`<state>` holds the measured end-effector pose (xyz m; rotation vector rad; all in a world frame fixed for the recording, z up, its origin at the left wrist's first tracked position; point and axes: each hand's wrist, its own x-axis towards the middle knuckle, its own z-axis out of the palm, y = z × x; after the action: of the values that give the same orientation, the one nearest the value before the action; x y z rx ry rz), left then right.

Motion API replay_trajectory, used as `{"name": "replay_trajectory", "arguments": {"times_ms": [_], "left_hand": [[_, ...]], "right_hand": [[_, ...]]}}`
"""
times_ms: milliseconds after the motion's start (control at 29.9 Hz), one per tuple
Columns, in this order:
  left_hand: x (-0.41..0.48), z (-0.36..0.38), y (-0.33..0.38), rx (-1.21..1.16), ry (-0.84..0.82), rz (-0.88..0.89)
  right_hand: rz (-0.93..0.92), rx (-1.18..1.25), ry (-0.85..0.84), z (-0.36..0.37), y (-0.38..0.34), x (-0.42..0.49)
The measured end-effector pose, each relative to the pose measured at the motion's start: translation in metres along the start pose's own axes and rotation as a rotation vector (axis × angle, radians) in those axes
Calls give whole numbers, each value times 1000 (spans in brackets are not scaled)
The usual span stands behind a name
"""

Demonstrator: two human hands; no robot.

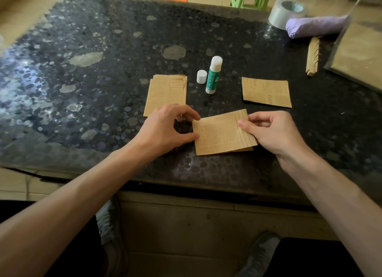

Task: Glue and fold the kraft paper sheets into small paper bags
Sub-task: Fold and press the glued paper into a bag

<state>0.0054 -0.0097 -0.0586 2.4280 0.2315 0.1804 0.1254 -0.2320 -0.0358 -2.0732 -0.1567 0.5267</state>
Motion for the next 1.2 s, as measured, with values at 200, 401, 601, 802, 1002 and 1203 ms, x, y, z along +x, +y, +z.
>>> {"name": "replay_trajectory", "arguments": {"times_ms": [200,401,601,802,1002,1203], "left_hand": [[0,3,0,20,-33,-11],[0,4,-2,36,-37,-6],[0,4,0,54,-41,9],[0,4,0,62,-42,19],[1,4,-3,84,-54,28],[2,4,-5,106,-69,46]], "right_hand": [[-4,-7,4,0,2,2],[-12,-11,13,1,4,3],[-52,-60,15,1,6,3],[-170,-273,92,2,8,4],[-270,-468,163,5,10,2],[-289,-533,231,3,12,2]]}}
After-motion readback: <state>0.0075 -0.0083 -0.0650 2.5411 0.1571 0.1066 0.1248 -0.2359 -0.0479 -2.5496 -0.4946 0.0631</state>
